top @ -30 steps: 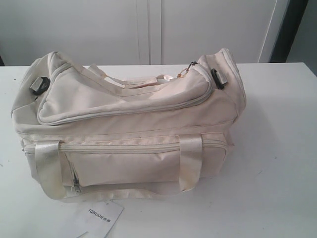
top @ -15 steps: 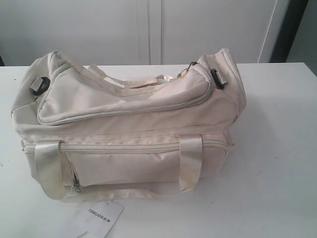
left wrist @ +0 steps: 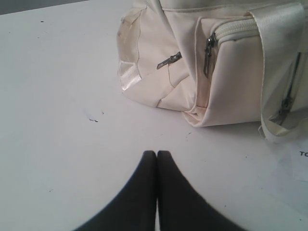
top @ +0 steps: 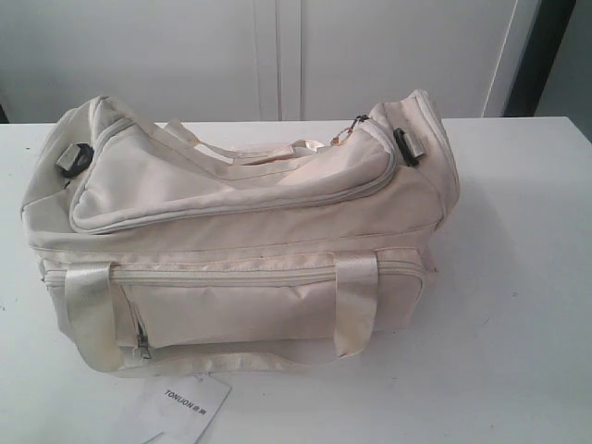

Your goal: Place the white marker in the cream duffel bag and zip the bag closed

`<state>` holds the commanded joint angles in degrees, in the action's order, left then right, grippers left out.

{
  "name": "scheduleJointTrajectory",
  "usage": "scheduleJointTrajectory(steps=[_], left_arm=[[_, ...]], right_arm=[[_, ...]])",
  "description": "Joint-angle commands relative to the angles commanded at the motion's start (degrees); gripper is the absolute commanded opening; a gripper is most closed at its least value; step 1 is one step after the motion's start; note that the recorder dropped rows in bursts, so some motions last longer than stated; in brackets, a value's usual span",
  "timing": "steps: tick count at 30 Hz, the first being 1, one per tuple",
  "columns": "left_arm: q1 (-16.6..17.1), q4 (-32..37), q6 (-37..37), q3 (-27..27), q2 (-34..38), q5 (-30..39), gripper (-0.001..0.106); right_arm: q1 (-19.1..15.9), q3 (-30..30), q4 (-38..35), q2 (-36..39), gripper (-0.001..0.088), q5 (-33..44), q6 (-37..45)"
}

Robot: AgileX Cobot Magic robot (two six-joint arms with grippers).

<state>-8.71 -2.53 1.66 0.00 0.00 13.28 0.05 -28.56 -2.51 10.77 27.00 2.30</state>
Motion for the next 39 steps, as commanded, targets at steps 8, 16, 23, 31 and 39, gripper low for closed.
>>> scheduleJointTrajectory(steps=[8, 16, 23, 31, 39], left_arm=[[0.0, 0.0, 0.0, 0.0, 0.0, 0.0, 0.0], [0.0, 0.0, 0.0, 0.0, 0.0, 0.0, 0.0], [0.0, 0.0, 0.0, 0.0, 0.0, 0.0, 0.0], [0.0, 0.0, 0.0, 0.0, 0.0, 0.0, 0.0], [0.0, 0.0, 0.0, 0.0, 0.0, 0.0, 0.0]], right_arm=[[0.0, 4.4, 1.0, 0.0, 0.0, -4.1, 0.0], [0.0, 9.1, 1.2, 0.0, 0.0, -9.3, 0.0], [0.0, 12.1, 1.2, 0.0, 0.0, -10.0, 0.0], [0.0, 16.4, 1.2, -4.2, 0.0, -12.3, 0.0], [0.0, 19.1, 1.2, -7.8, 0.0, -12.0, 0.0]])
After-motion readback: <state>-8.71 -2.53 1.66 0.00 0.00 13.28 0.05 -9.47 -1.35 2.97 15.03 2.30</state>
